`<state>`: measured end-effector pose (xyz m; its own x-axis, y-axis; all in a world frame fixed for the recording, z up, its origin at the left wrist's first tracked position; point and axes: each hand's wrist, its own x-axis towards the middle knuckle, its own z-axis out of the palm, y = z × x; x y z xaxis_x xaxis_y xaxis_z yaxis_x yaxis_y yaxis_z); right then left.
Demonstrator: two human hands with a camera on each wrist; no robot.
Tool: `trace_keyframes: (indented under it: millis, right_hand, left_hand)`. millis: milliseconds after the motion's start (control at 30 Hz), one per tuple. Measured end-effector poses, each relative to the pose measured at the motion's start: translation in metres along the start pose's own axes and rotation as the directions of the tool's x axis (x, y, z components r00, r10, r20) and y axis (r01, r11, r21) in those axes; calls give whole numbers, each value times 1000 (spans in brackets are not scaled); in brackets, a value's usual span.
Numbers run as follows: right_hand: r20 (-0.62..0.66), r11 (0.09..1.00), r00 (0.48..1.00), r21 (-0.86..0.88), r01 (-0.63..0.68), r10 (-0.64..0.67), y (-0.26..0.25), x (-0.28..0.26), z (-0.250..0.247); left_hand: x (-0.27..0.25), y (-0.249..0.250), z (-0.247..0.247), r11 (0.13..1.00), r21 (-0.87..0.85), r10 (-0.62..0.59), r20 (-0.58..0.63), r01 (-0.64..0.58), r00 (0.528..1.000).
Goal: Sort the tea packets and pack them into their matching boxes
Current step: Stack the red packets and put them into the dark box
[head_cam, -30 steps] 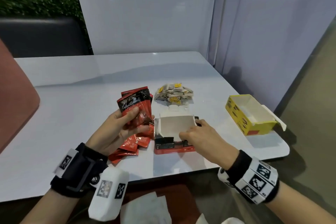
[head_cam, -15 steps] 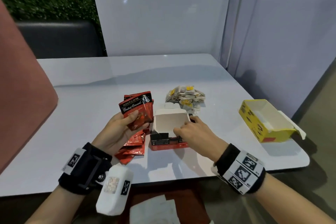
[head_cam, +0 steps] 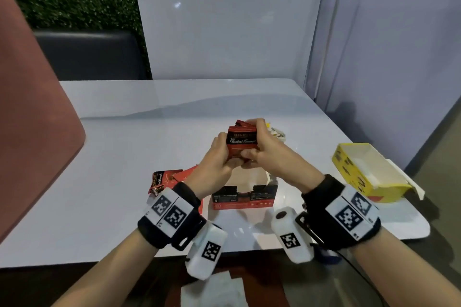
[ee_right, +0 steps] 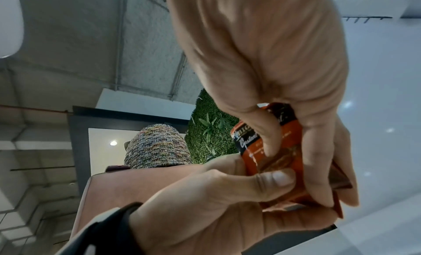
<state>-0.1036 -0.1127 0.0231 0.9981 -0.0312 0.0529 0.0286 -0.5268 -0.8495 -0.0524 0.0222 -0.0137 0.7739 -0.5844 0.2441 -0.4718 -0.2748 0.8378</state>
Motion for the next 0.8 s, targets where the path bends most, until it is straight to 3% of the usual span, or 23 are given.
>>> trace_keyframes:
  millis: [100, 267, 367, 500, 600, 700, 800]
  right_hand:
    - [-45, 992, 998, 118, -49, 54, 1, 1, 5]
    - [-160, 982, 977, 143, -119, 142, -5, 8, 16]
    - [-190, 980, 975, 181, -79, 114, -1, 10, 18]
    - [-122, 963, 987, 260, -71, 106, 2, 8, 20]
    - [-51, 1000, 999, -18, -10, 9, -2, 8, 15]
    - [42, 885, 990, -443, 141, -136, -9, 13, 0]
    - [71, 838, 965, -483, 254, -252, -15, 21, -6]
  left_hand:
    - [-3, -7, 7, 999, -34, -17, -19, 16, 1000]
    - [-10, -14, 19, 998, -59, 7, -151, -16, 989]
    - [-12, -17, 15, 999, -38, 18, -120, -23, 993]
    - [-15, -22, 6, 1000, -31, -6, -85, 4, 996]
    - [-18, -21, 2, 995, -90, -60, -92, 52, 994]
    - [-15, -20, -8, 995, -64, -86, -57, 83, 995]
    - [-7, -16, -16, 998, -3, -70, -34, 69, 997]
